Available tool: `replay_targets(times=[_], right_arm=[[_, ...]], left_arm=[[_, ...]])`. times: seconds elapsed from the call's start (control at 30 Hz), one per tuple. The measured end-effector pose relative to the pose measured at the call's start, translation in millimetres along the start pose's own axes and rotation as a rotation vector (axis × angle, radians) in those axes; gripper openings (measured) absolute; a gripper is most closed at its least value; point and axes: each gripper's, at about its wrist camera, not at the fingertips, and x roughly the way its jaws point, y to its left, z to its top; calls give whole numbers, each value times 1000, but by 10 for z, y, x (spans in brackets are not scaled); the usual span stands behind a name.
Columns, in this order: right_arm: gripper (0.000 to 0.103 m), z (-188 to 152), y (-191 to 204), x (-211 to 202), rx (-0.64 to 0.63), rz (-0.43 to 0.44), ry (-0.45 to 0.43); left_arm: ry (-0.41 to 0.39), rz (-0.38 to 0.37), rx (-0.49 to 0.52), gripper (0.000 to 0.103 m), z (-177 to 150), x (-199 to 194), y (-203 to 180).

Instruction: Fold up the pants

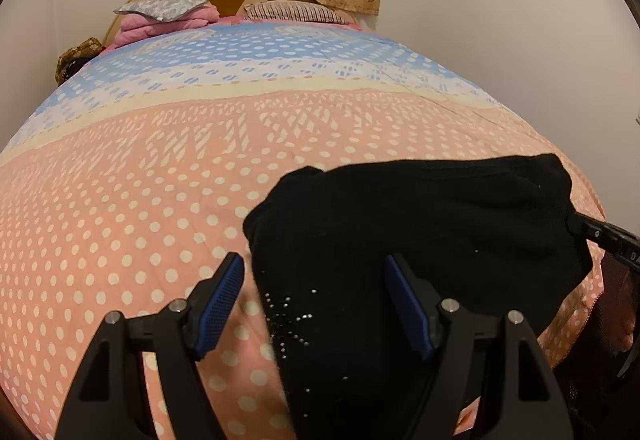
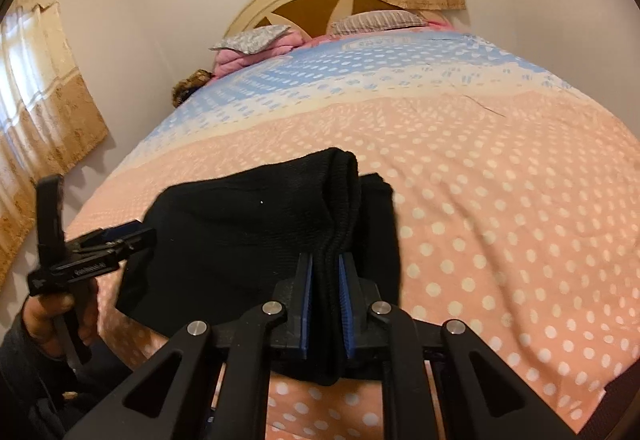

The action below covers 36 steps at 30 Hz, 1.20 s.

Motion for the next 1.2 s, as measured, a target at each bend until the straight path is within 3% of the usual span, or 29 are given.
replay_targets(times=[0.17, 0.27, 0.43, 0.57, 0.6, 0.87, 1.0, 1.07, 1.1, 1.13, 1.2], right_arm=[[12, -74, -167, 128, 41, -35, 42], [12, -102, -241, 232, 59, -40, 52], [14, -76, -233, 197, 69, -34, 49], [42, -53, -217, 188, 82, -60, 40], [43, -58, -226, 181, 82, -64, 35], [53, -83, -359, 351, 150, 5, 40], [54, -106, -496, 438, 213, 108, 30], [54, -107, -502, 459, 213, 135, 32], [53, -102, -483, 461, 203, 146, 34], [52, -99, -468, 474, 193, 175, 41], [38, -111, -374, 495, 166, 186, 44]], left_arm=[[1, -3, 7, 80, 7, 9, 0], [0, 6, 7, 86, 5, 46, -1], [3, 6, 7, 87, 2, 89, -7], [8, -7, -5, 88, -8, 110, 29], [9, -12, -12, 88, -16, 113, 36], [22, -40, -30, 91, -81, 190, 51], [56, -128, -122, 91, -122, 328, 154], [50, -138, -124, 92, -124, 328, 155], [46, -140, -110, 89, -123, 317, 126], [44, -156, -105, 77, -121, 309, 112], [54, -249, -128, 51, -126, 320, 104]])
